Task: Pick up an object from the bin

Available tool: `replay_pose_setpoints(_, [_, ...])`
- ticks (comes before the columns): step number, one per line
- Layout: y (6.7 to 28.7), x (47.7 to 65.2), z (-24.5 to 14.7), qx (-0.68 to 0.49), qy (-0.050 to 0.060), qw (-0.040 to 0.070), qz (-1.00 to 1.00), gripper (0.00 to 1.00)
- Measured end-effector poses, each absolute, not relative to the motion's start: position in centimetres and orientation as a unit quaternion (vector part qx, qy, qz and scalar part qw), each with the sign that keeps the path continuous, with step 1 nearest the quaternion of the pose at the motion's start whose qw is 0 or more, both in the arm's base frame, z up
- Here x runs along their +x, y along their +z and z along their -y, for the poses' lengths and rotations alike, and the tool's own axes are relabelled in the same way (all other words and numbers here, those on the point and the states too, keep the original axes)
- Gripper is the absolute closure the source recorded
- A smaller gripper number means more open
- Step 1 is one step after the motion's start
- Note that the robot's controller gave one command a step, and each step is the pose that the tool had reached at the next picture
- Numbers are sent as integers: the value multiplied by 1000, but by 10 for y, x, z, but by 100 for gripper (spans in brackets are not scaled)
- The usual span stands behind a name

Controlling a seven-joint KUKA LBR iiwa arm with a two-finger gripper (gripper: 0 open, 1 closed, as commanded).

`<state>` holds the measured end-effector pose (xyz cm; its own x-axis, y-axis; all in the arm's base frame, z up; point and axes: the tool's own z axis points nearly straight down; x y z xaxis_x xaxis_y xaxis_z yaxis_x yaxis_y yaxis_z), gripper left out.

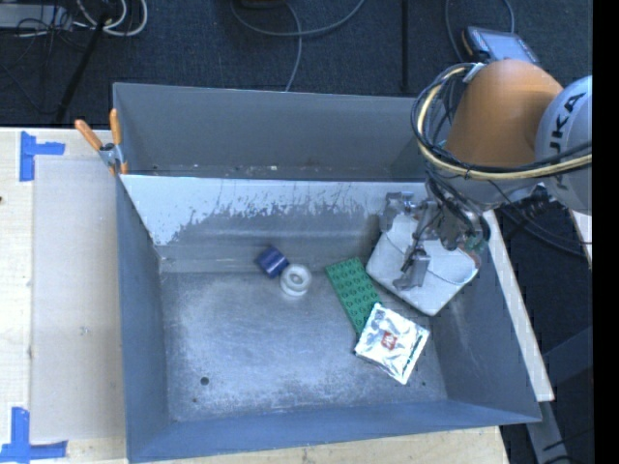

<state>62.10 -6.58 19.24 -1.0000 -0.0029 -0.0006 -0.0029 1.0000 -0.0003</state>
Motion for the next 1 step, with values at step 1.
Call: replay_pose_setpoints(1, [116, 590, 57, -219, 1, -2, -976, 0])
